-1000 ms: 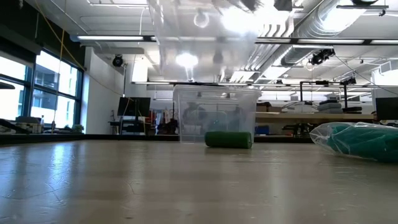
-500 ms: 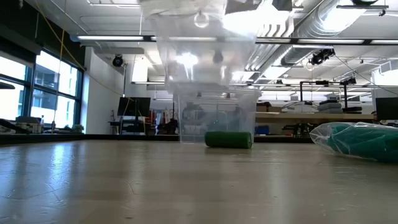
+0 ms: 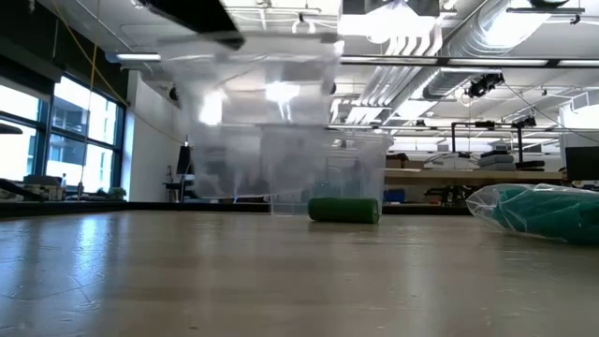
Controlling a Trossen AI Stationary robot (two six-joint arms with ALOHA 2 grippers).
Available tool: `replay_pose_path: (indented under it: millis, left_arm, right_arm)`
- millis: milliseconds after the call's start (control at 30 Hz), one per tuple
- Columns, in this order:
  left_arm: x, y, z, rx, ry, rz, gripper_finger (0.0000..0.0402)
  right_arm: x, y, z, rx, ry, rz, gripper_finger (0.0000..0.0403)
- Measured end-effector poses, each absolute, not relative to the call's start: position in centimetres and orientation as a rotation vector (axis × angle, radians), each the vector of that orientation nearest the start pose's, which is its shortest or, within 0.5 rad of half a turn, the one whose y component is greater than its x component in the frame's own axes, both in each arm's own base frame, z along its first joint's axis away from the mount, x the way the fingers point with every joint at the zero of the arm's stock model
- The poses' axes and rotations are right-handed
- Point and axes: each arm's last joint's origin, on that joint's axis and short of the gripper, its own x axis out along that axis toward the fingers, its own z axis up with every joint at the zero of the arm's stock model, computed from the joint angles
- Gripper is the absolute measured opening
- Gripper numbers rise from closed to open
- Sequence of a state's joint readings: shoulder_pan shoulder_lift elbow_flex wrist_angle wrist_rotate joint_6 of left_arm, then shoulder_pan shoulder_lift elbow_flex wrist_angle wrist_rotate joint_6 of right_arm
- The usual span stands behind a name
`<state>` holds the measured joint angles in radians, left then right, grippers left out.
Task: Roll bandage
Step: Put the rolled green bandage into the transparent zip bag
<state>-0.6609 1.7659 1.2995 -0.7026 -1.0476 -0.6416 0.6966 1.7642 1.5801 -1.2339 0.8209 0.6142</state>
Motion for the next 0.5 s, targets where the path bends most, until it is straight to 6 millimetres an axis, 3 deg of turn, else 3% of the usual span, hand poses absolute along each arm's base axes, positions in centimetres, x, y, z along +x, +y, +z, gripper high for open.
replay_pose_path:
  millis: [100,200,333,400,500]
  left_arm:
    - [28.1,-18.7,23.1,0.261,0.661,0.58,0.0001]
    - [27.6,-18.1,23.1,0.248,0.703,0.615,0.0001]
    - [27.3,-17.2,22.8,0.243,0.784,0.639,0.0001]
    - [27.5,-16.7,22.7,0.245,0.851,0.621,0.0001]
    - [28.0,-15.9,22.4,0.189,0.94,0.596,0.0]
  right_arm:
    - [26.9,16.6,28.0,-0.421,0.944,-0.545,0.0181]
    - [26.7,11.9,25.9,-0.368,1.035,-0.596,0.0182]
    - [26.2,6.3,21.5,-0.158,1.093,-0.405,0.0182]
    - [25.8,4.0,19.8,-0.08,1.024,-0.295,0.0182]
    - [24.4,1.3,17.1,-0.044,0.933,-0.287,0.0182]
